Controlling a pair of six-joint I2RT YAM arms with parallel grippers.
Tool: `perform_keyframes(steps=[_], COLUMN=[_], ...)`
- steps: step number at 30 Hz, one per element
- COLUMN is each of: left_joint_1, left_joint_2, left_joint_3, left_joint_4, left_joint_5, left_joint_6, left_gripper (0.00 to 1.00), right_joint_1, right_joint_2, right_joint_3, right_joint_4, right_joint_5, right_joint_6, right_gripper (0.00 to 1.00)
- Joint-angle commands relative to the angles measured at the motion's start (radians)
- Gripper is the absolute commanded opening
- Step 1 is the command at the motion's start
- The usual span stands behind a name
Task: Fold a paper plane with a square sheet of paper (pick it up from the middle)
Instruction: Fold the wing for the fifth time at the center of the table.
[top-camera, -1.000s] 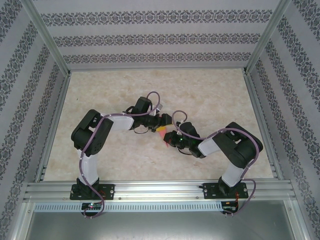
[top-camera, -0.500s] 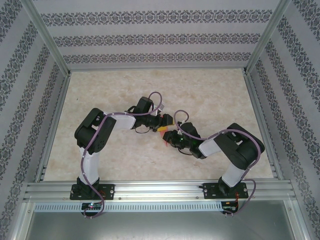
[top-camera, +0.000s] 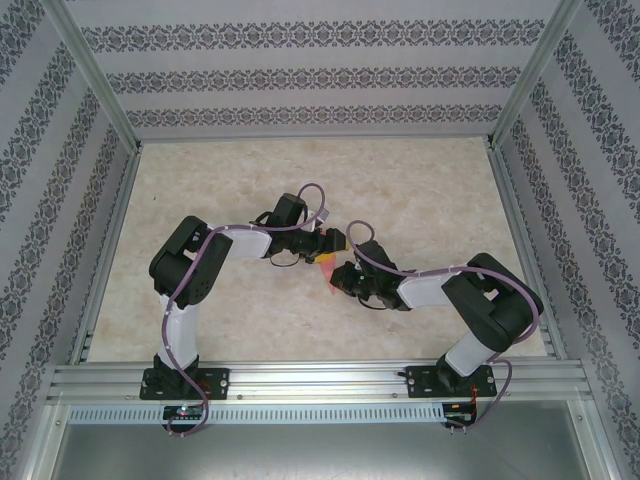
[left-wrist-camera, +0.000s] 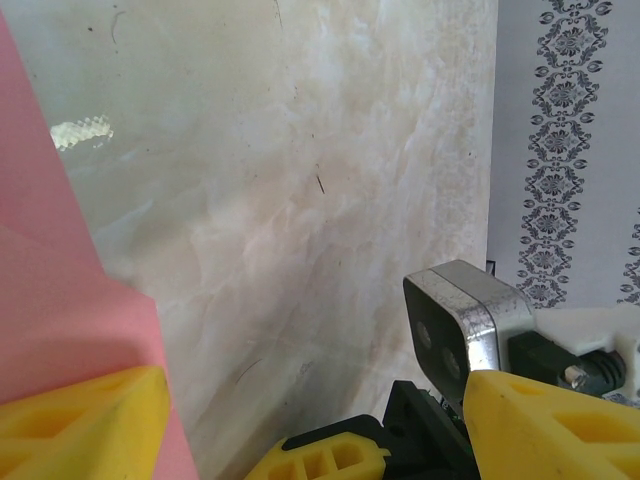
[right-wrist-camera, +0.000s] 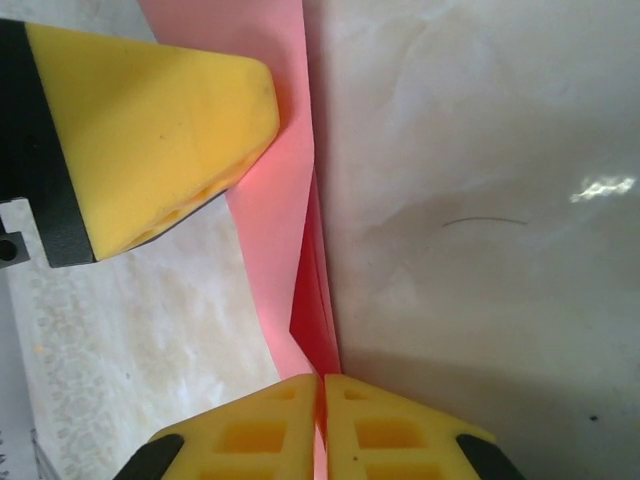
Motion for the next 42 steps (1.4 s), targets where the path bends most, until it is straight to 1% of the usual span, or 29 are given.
perform_keyframes(steps=[1, 4, 9, 13, 16, 21, 24, 26, 29, 31, 33, 37, 42], left_joint_1=[-0.009, -0.009, -0.010, -0.009, -0.009, -0.009, -0.009, -0.009, -0.009, -0.009, -0.009, -0.010, -0.010], left_joint_2=[0.040, 0.040, 0.040, 0.041, 0.040, 0.042, 0.044, 0.046, 0.047, 0.049, 0.049, 0.049, 0.048], left_joint_3=[0.010, 0.008, 0.008, 0.007, 0.007, 0.005, 0.008, 0.011, 0.014, 0.016, 0.015, 0.011, 0.016], left_joint_4=[-0.047, -0.047, -0.053, -0.062, -0.064, -0.066, -0.068, -0.070, -0.072, -0.074, -0.075, -0.073, -0.078], left_joint_5=[-0.026, -0.029, -0.032, -0.036, -0.036, -0.033, -0.029, -0.029, -0.026, -0.025, -0.025, -0.023, -0.020], left_joint_6=[0.044, 0.040, 0.039, 0.042, 0.044, 0.048, 0.049, 0.049, 0.051, 0.051, 0.051, 0.051, 0.053], left_gripper=[0.79, 0.79, 0.79, 0.79, 0.79, 0.79, 0.79, 0.79, 0.79, 0.79, 0.79, 0.79, 0.79], right_joint_1=[0.022, 0.032, 0.054, 0.069, 0.073, 0.056, 0.031, 0.017, 0.008, 0.009, -0.001, -0.021, -0.034], right_joint_2=[0.021, 0.013, 0.026, 0.036, -0.014, -0.184, -0.261, -0.279, -0.230, -0.185, -0.134, -0.055, 0.011], right_joint_3=[0.033, 0.054, 0.083, 0.112, 0.121, 0.096, 0.063, 0.047, 0.063, 0.061, 0.055, 0.051, 0.039], right_joint_4=[-0.156, -0.249, -0.310, -0.434, -0.454, -0.402, -0.332, -0.257, -0.165, -0.082, 0.003, 0.073, 0.101], right_joint_5=[0.039, 0.074, 0.062, 0.106, 0.114, 0.127, 0.115, 0.071, -0.023, -0.051, -0.073, -0.093, -0.109], right_joint_6=[-0.047, -0.068, -0.088, -0.093, -0.101, -0.084, -0.060, -0.052, -0.039, -0.004, 0.032, 0.075, 0.100], right_gripper=[0.10, 0.09, 0.09, 0.09, 0.12, 0.22, 0.23, 0.20, 0.11, 0.08, 0.07, 0.05, 0.04])
